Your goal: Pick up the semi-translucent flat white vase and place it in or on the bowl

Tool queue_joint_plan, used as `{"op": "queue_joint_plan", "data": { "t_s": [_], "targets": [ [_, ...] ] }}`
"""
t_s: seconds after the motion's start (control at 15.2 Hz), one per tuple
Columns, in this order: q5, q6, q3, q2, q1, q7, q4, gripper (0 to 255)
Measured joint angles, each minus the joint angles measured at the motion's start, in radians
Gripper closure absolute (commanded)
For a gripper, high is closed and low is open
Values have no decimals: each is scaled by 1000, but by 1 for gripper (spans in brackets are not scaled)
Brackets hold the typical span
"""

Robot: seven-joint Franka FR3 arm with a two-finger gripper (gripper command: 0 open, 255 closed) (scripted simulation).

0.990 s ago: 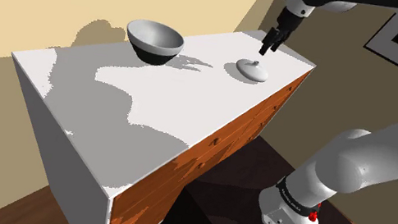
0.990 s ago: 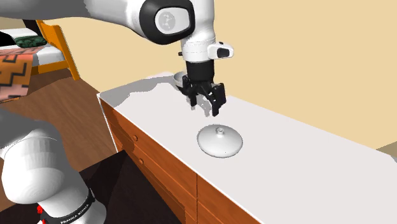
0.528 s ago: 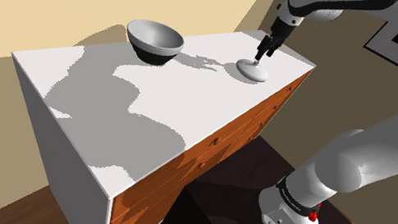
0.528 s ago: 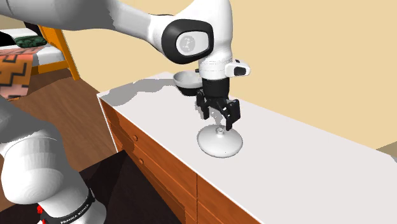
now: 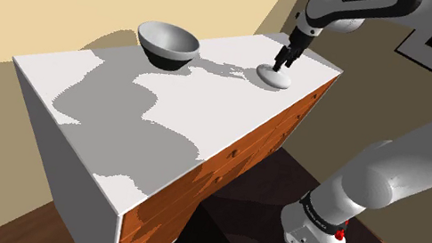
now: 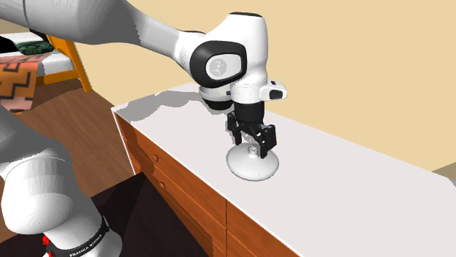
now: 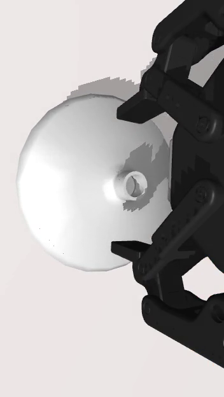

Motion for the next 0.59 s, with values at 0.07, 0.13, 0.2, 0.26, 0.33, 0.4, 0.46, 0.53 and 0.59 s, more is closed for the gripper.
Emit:
{"op": "queue_joint_plan", "data": {
  "t_s": [0.07, 0.13, 0.2, 0.26, 0.33, 0.4, 0.46, 0.53, 0.59],
  "targets": [
    [0, 0, 0, 0, 0, 0, 0, 0],
    [0, 1, 0, 0, 0, 0, 0, 0],
    [0, 1, 0, 0, 0, 0, 0, 0],
    [0, 1, 0, 0, 0, 0, 0, 255],
    [0, 1, 0, 0, 0, 0, 0, 255],
    [0, 1, 0, 0, 0, 0, 0, 255],
    [0, 1, -1, 0, 0, 0, 0, 255],
    [0, 1, 0, 0, 0, 0, 0, 255],
    [0, 1, 0, 0, 0, 0, 0, 255]
  ]
}}
